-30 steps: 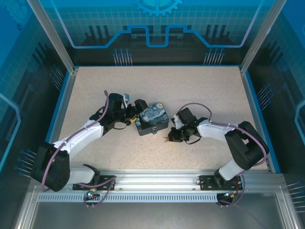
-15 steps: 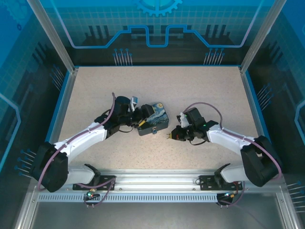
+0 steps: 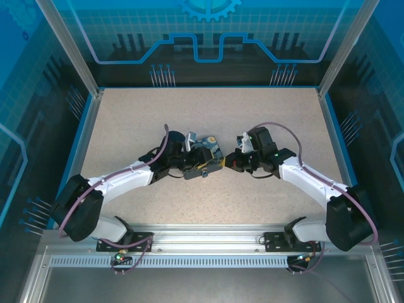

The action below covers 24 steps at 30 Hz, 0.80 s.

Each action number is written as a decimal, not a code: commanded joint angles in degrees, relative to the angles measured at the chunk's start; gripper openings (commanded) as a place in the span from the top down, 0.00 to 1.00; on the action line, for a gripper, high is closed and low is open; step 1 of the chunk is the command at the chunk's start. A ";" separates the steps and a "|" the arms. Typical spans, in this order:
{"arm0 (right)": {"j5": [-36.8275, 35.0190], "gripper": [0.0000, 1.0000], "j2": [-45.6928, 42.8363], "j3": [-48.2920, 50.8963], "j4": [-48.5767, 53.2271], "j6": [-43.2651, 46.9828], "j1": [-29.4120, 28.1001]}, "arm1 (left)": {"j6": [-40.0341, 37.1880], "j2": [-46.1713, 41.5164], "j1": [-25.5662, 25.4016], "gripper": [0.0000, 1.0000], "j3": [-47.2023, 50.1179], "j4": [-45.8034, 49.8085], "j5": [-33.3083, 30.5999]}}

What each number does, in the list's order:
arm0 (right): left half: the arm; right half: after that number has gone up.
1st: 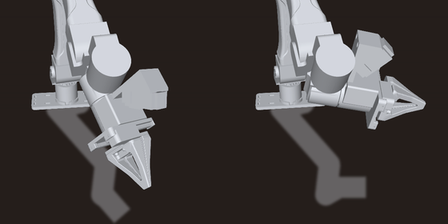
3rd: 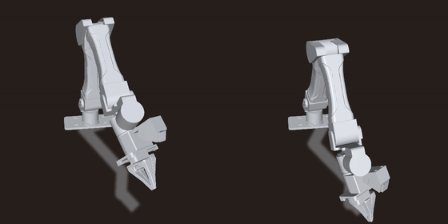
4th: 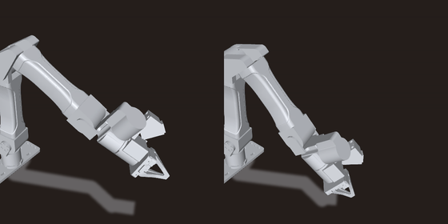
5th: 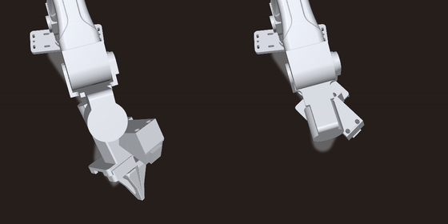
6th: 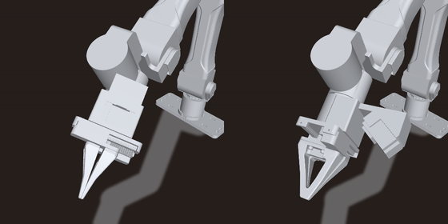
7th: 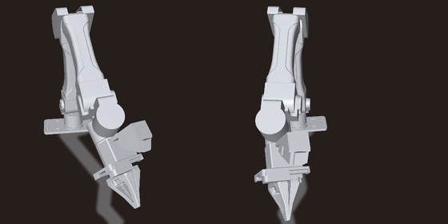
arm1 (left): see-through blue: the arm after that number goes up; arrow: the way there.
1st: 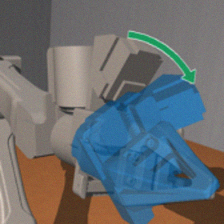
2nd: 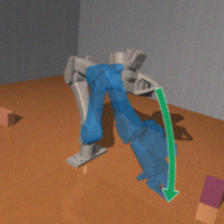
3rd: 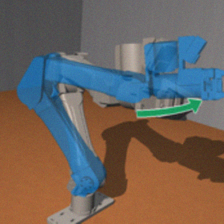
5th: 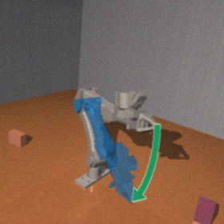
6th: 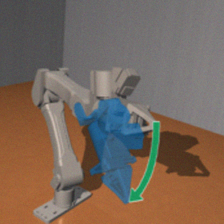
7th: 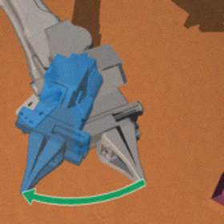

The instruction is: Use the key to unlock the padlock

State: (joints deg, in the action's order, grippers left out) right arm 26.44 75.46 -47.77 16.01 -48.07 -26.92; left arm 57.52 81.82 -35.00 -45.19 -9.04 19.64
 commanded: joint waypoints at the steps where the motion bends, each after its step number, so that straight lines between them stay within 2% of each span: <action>1: 2.35 1.00 0.74 -2.23 1.74 -1.40 0.73 | -0.40 1.56 -0.70 0.62 -1.67 -3.32 1.10; 24: 2.13 1.00 1.73 -4.35 3.15 -1.03 0.81 | 1.04 6.29 -2.33 0.66 -4.71 -6.77 1.81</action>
State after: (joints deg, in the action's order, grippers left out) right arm 27.49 76.31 -50.65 18.02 -48.73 -26.87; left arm 58.43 87.44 -36.73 -48.40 -14.26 20.36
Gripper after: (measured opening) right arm 0.062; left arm 0.344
